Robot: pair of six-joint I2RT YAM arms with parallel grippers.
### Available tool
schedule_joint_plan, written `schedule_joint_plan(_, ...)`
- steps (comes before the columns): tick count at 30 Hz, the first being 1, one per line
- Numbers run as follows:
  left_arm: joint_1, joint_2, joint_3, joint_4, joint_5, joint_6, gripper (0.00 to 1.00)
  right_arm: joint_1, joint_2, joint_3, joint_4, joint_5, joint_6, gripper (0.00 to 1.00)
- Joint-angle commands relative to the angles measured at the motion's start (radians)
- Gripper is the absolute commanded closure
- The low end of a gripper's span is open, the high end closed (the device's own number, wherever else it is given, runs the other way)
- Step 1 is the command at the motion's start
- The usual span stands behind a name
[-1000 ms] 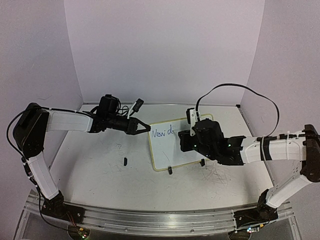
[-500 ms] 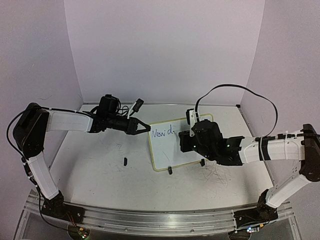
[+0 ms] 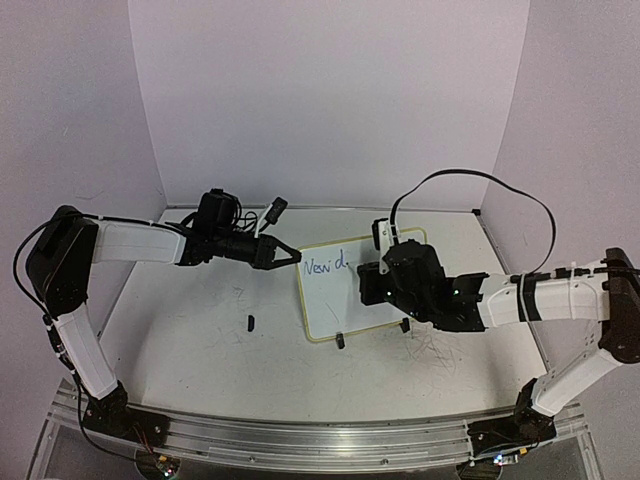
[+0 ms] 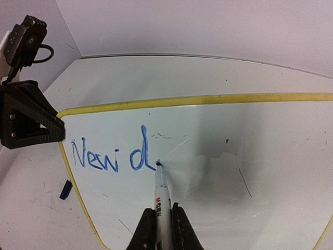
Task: Write a sentence on the whiteboard
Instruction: Write a sentence on the whiteboard stand.
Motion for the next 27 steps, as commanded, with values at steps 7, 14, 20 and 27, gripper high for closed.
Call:
schedule_joint_plan(7, 0.001, 0.015, 0.005, -0.064, -0.014, 0.006, 1.0, -0.004, -0.042, 0.0, -0.012, 0.066, 0.013, 1.0)
schedule_joint_plan(14, 0.001, 0.01, 0.003, -0.064, -0.013, 0.008, 1.0, -0.004, -0.011, 0.03, 0.017, 0.056, -0.005, 1.0)
schedule_joint_plan(20, 0.001, 0.008, 0.001, -0.063, -0.014, 0.008, 1.0, -0.004, 0.005, 0.048, 0.034, 0.054, -0.016, 1.0)
schedule_joint_plan(27, 0.001, 0.008, 0.001, -0.064, -0.011, 0.009, 1.0, -0.004, 0.011, 0.053, 0.039, 0.047, -0.021, 1.0)
